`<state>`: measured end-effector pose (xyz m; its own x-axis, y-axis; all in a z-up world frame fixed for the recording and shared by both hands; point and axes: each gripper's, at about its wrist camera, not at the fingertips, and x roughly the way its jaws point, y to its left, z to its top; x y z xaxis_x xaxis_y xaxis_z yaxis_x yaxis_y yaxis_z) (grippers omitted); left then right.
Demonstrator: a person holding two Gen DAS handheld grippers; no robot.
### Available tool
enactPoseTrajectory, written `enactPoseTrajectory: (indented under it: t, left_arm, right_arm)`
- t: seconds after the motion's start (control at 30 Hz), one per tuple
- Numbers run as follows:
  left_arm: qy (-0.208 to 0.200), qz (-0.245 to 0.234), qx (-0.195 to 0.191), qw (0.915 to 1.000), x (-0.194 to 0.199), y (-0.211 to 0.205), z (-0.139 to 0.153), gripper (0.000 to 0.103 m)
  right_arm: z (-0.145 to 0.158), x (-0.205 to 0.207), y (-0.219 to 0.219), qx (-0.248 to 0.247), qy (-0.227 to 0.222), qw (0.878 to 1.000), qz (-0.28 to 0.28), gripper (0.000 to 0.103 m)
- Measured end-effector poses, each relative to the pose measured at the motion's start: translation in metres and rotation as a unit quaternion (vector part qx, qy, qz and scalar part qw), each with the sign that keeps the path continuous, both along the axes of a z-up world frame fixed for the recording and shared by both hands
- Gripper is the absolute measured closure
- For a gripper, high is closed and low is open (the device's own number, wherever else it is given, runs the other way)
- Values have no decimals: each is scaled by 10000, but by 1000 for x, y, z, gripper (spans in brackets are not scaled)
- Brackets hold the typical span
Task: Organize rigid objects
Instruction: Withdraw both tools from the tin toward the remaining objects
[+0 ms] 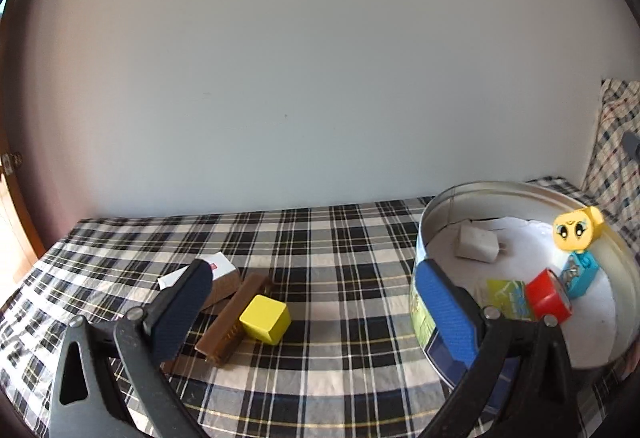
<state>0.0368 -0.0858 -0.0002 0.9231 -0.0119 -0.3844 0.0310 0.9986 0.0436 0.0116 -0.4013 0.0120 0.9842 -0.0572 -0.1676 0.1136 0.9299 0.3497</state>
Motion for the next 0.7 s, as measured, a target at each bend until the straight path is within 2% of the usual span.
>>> enactPoseTrajectory:
  t: [0.23, 0.47, 0.7]
  left_arm:
    - [-12, -129, 74, 9999, -12, 10, 0, 0]
    - [-60, -167, 45, 9998, -20, 20, 0, 0]
    - [56, -229, -52, 9997, -20, 34, -2, 0]
  right_arm:
    - [-2, -12, 18, -388, 45, 9992, -102, 36]
    - [-2, -29, 15, -153, 13, 9987, -481, 36]
    - [-1, -33, 34, -71, 208, 9989, -422, 36]
